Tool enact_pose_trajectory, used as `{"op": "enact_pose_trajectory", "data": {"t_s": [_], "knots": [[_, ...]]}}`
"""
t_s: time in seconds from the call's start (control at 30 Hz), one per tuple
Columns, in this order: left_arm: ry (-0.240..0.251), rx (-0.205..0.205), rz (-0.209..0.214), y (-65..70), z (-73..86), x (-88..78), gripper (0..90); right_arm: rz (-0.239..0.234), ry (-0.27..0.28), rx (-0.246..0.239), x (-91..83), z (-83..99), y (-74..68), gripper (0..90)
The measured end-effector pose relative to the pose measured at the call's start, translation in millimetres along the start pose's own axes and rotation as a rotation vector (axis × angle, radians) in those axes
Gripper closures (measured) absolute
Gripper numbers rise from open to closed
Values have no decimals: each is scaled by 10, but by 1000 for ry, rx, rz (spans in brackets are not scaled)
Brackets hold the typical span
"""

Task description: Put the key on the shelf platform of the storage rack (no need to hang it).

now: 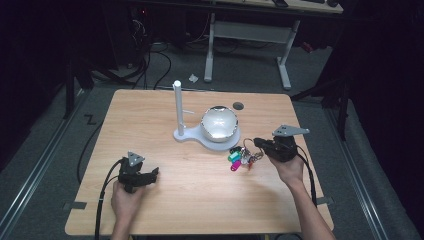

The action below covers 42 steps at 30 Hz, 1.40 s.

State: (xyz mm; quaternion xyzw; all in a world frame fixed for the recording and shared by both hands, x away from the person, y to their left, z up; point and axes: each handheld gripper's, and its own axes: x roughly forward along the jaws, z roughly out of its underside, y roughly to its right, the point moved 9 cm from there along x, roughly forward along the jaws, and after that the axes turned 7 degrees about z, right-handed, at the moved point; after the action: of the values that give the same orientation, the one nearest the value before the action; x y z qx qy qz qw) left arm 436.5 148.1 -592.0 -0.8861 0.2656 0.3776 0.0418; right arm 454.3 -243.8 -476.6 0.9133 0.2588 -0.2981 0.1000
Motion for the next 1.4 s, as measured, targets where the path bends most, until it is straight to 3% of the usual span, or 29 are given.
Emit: {"op": "enact_pose_trajectory", "data": {"t_s": [1.4], "knots": [[0,0,0,-1,0,0,219,-98,124,-44,-423,-803,-197,878]]}}
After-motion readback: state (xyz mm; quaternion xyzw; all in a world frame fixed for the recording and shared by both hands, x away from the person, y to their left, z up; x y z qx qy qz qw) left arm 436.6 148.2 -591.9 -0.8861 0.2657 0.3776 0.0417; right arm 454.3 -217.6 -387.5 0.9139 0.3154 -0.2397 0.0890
